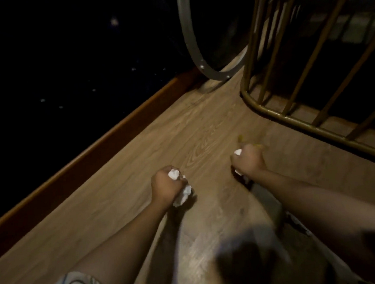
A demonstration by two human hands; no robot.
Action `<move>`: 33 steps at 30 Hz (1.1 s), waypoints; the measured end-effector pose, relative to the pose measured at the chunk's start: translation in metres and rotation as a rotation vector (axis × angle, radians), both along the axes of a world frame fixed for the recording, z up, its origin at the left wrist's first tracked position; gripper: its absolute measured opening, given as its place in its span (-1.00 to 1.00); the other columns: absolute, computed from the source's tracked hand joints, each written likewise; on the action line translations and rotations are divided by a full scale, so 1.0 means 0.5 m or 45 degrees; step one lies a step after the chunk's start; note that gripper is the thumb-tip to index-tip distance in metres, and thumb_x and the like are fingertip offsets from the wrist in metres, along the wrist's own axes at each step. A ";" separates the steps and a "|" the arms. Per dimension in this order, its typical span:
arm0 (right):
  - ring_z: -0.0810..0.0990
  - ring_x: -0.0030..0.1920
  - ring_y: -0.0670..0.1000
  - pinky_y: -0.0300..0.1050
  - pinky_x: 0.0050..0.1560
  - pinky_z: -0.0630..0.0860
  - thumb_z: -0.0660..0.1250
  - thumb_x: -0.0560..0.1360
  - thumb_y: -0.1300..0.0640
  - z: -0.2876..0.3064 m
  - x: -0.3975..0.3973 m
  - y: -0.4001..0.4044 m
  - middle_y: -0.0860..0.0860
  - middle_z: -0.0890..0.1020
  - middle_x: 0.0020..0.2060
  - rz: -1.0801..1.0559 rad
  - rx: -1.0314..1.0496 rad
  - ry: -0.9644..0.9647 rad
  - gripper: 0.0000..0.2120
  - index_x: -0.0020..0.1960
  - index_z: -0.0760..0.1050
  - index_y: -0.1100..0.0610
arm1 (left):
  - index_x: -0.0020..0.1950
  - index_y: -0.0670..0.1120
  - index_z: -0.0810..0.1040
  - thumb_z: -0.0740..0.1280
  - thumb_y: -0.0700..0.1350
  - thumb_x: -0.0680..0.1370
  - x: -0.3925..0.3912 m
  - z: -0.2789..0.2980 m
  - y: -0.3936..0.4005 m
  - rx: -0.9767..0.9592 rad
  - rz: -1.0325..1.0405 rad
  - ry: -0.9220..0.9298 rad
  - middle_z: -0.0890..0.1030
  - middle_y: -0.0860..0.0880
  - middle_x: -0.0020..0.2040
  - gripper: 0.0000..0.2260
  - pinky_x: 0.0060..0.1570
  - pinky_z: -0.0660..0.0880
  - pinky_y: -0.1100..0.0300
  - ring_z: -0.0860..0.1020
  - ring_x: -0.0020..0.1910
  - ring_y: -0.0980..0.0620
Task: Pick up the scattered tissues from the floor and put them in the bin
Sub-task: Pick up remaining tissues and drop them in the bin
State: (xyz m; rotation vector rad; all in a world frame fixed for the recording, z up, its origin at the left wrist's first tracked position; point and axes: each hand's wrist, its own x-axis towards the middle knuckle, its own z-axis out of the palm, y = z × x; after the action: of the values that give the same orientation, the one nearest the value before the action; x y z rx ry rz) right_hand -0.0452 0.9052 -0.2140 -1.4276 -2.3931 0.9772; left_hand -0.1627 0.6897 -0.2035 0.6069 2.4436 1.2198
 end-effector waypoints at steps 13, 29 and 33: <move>0.49 0.08 0.06 -0.09 -0.01 0.47 0.39 0.41 0.21 0.319 -0.285 -0.434 0.12 0.56 -0.03 1.073 0.395 0.478 -0.87 -0.16 0.67 0.27 | -0.28 0.03 0.63 0.64 -0.05 0.23 -0.174 0.318 -0.372 0.274 0.490 0.238 0.68 0.02 -0.26 -0.79 -0.18 0.59 0.14 0.64 -0.22 0.07; 0.55 -0.33 -0.24 -0.41 -0.37 0.37 0.29 0.49 0.21 0.467 -0.388 -1.050 -0.10 0.59 -0.27 1.699 -0.035 0.792 -0.91 -0.08 0.58 0.10 | 0.11 -0.09 0.60 0.16 -0.06 0.54 -0.121 0.415 -1.022 0.642 1.440 0.742 0.60 0.01 -0.06 -0.72 -0.09 0.49 0.31 0.56 -0.07 0.04; 0.60 -0.30 -0.14 -0.25 -0.33 0.51 0.33 0.52 -0.03 0.466 -0.380 -1.230 -0.06 0.62 -0.30 1.582 -0.225 0.936 -0.83 -0.10 0.55 0.07 | 0.26 -0.14 0.43 0.27 -0.17 0.55 -0.074 0.414 -1.168 0.569 1.689 0.910 0.54 -0.02 -0.02 -0.72 -0.18 0.35 0.37 0.51 -0.09 0.03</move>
State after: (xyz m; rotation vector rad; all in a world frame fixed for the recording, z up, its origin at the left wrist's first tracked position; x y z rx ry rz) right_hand -0.2353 0.2902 0.0188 0.5910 -2.3958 1.5423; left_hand -0.1998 0.1057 0.0034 -0.8734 3.2335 2.3424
